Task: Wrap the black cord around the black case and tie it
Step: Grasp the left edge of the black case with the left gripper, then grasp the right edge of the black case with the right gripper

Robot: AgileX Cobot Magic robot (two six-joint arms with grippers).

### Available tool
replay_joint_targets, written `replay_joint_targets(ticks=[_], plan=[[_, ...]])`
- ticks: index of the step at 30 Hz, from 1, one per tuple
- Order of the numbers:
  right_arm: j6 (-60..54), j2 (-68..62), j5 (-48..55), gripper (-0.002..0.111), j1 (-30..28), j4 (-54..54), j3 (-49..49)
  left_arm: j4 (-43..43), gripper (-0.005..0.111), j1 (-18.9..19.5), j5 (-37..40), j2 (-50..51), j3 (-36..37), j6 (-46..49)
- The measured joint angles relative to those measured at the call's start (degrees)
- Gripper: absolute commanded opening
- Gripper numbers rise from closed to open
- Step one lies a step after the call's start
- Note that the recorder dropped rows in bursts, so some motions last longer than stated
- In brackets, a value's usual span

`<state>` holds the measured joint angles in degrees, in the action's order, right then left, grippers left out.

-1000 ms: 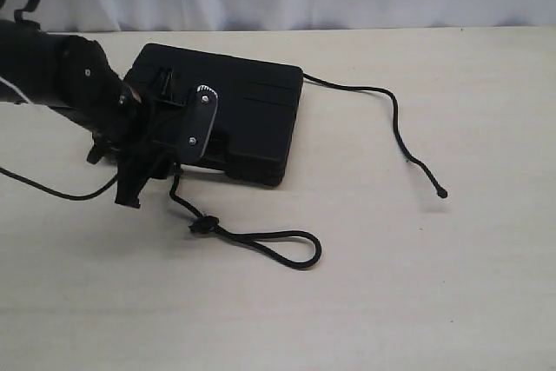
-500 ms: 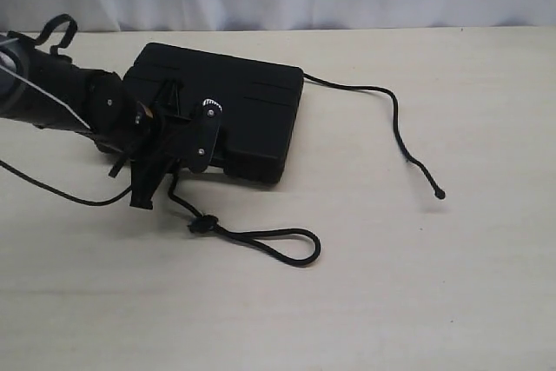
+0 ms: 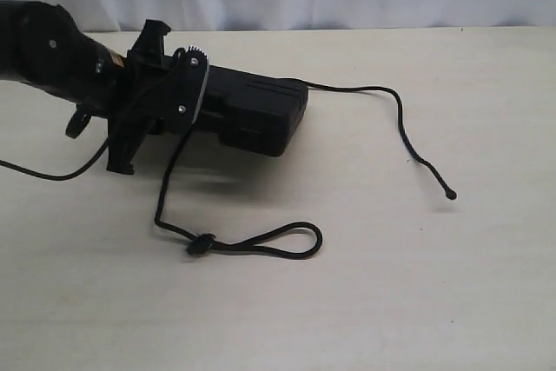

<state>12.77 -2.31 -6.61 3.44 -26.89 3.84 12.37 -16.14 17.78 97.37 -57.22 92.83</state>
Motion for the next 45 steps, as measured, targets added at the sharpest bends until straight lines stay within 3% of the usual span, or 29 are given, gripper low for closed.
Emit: replay_joint_targets(ticks=[6,9,12,16,20,23,25,26,27,28,30,40,45], plan=[[5.9,-11.8,-0.6,0.004,2.5,8.3,10.5,0.0,0.000,0.0,0.6,-2.1,0.1,0.0],[7.2,-21.4,-2.5,0.004,8.3,16.6,16.2,0.0,0.000,0.0,0.6,-2.1,0.1,0.1],[7.0,-31.8,-7.8,0.004,16.4,31.5,21.3,0.0,0.000,0.0,0.6,-2.1,0.1,0.2],[-5.1,-50.4,-13.1,0.005,26.2,60.6,29.0,0.0,0.000,0.0,0.5,-2.1,0.1,0.2],[-13.8,-63.0,-8.5,0.005,27.0,64.9,33.9,0.0,0.000,0.0,0.5,-2.1,0.1,0.2],[-19.2,-73.1,-3.7,0.018,25.3,61.6,37.8,0.0,0.000,0.0,0.5,-2.1,0.1,0.2],[-22.1,-77.6,-3.0,0.039,24.7,60.9,38.6,0.0,0.000,0.0,0.5,-2.1,0.1,0.2],[-23.4,-78.8,-2.9,0.059,24.7,60.8,38.7,0.0,0.000,0.0,0.5,-2.1,0.1,0.2],[-25.7,-80.5,-2.9,0.068,24.7,60.8,38.8,0.0,0.000,0.0,0.5,-2.1,0.1,0.2],[-26.4,-81.0,-2.9,0.089,24.7,60.8,38.8,0.0,0.000,0.0,0.5,-2.1,0.1,0.2],[-27.8,-81.5,-4.3,0.110,24.7,60.8,38.8,0.0,0.000,0.0,0.5,-2.1,0.1,0.2],[-27.0,-85.3,-6.7,0.110,27.5,60.8,39.0,0.0,0.000,0.0,0.3,-2.2,0.1,0.2],[-37.2,-91.3,-10.7,0.110,31.0,58.4,39.0,0.0,0.000,0.0,0.2,-2.2,0.1,0.3]])
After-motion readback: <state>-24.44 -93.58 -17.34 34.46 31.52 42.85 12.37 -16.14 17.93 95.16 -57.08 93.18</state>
